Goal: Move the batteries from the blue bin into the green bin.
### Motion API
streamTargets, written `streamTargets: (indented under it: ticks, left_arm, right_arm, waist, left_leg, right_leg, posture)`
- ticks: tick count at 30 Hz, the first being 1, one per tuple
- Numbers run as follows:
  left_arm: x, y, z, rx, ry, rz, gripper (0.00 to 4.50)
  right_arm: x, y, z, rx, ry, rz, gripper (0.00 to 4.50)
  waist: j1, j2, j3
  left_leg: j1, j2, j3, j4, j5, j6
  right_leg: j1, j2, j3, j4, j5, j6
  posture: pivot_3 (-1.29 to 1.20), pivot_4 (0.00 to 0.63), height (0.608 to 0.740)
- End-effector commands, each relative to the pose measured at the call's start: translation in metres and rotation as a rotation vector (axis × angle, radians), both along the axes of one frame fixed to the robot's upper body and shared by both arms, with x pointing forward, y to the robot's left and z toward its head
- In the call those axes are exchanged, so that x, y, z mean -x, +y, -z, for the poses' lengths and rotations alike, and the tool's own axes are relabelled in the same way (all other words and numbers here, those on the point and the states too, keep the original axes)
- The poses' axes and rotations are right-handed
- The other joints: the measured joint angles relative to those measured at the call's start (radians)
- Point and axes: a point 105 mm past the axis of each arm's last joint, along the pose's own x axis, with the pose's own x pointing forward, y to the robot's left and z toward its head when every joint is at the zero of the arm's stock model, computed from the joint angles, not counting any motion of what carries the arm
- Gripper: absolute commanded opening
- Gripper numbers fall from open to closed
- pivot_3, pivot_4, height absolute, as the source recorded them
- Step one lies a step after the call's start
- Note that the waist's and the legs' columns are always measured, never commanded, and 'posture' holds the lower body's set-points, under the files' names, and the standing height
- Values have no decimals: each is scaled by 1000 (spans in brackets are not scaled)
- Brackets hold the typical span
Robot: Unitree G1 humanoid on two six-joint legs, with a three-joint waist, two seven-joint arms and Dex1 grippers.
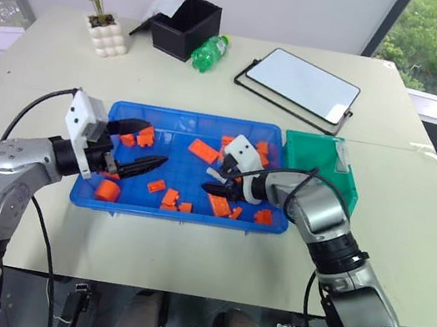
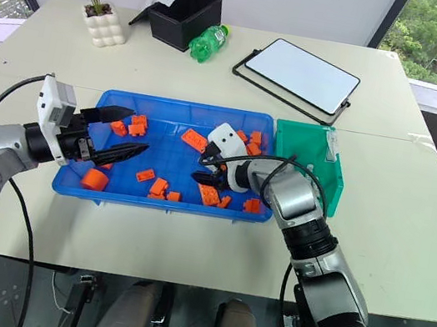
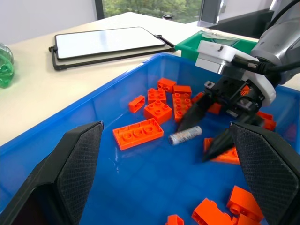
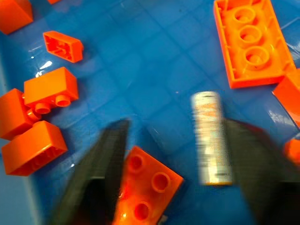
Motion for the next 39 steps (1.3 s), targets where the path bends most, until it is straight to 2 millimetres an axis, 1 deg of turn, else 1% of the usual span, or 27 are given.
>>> streamTargets:
  ticks: [1,3,4,8,10,13,15,20,23,26,27,28,30,31,39]
  left_arm:
    - [4,0,-14,9,-69,3,4500]
    - [4,0,-14,10,-72,1,4500]
    - [5,0,-14,10,-73,1,4500]
    - [6,0,-14,6,-68,13,4500]
    - [7,0,-12,-4,-59,26,4500]
    - [7,3,-12,-9,-57,27,4500]
    - [6,4,-13,-9,-60,25,4500]
    - [1,3,-13,-3,-67,25,4500]
    - [1,1,-12,0,-67,27,4500]
    - [2,2,-11,0,-65,25,4500]
    - [2,3,-10,0,-64,22,4500]
    - [2,3,-10,0,-63,20,4500]
    - [2,3,-10,0,-63,18,4500]
    - [3,4,-10,0,-62,17,4500]
    - [3,4,-9,-3,-59,14,4500]
  right_arm:
    - [-3,-1,-2,7,-7,4,1206]
    - [-3,-1,-2,9,-9,2,230]
    - [-3,-1,-2,10,-9,1,54]
    - [-6,-3,-8,28,-53,-2,54]
    - [-12,-5,-29,3,-105,11,54]
    - [-16,-9,-47,-13,-141,21,54]
    - [-17,-10,-55,-18,-156,23,54]
    - [-13,-11,-49,-11,-153,20,54]
    - [-10,-9,-50,-19,-145,16,819]
    - [-9,-7,-53,-19,-151,13,2274]
    - [-8,-7,-54,-18,-152,10,2826]
    - [-7,-6,-54,-17,-152,6,3271]
    - [-6,-5,-52,-15,-148,-1,4302]
    - [-6,-4,-50,-12,-142,-4,4436]
    - [0,2,-33,6,-104,-36,4436]
  waist:
    - [0,0,0]
    - [0,0,0]
    - [0,0,0]
    - [0,0,0]
    - [0,0,0]
    - [0,0,0]
    - [0,0,0]
    - [0,0,0]
    - [0,0,0]
    - [0,0,0]
    - [0,0,0]
    - [0,0,0]
    - [0,0,0]
    - [0,0,0]
    - [0,0,0]
  left_leg:
    - [0,0,0,0,0,0]
    - [0,0,0,0,0,0]
    - [1,0,0,0,0,0]
    - [1,0,0,0,0,0]
    - [1,0,0,0,0,0]
    - [0,0,0,0,0,0]
    - [0,0,0,0,0,0]
    - [0,0,0,0,0,0]
    - [0,0,0,0,0,0]
    - [0,0,0,-1,0,0]
    - [0,0,0,-1,0,0]
    - [0,0,0,-1,0,0]
    - [0,0,0,-1,0,0]
    - [0,0,0,-1,0,0]
    - [0,0,0,-1,0,0]
  right_leg:
    - [0,0,0,0,0,0]
    - [0,0,0,0,0,0]
    - [0,0,0,0,0,0]
    - [0,0,0,0,0,0]
    - [0,0,0,0,0,0]
    - [0,0,0,0,0,0]
    - [0,0,0,0,0,0]
    - [0,0,0,0,0,0]
    - [0,0,0,0,0,0]
    - [0,0,0,0,0,0]
    - [0,0,0,0,0,0]
    - [0,0,0,0,0,0]
    - [0,0,0,0,0,0]
    - [0,0,0,0,0,0]
    - [0,0,0,0,0,0]
  posture:
    - [0,150,740]
    - [0,150,740]
    - [0,150,740]
    - [0,150,740]
    - [0,150,740]
    - [0,150,740]
    - [0,150,740]
    - [0,150,740]
    - [0,150,740]
    - [0,150,740]
    - [0,150,740]
    - [0,150,740]
    - [0,150,740]
    - [0,150,740]
    - [0,150,740]
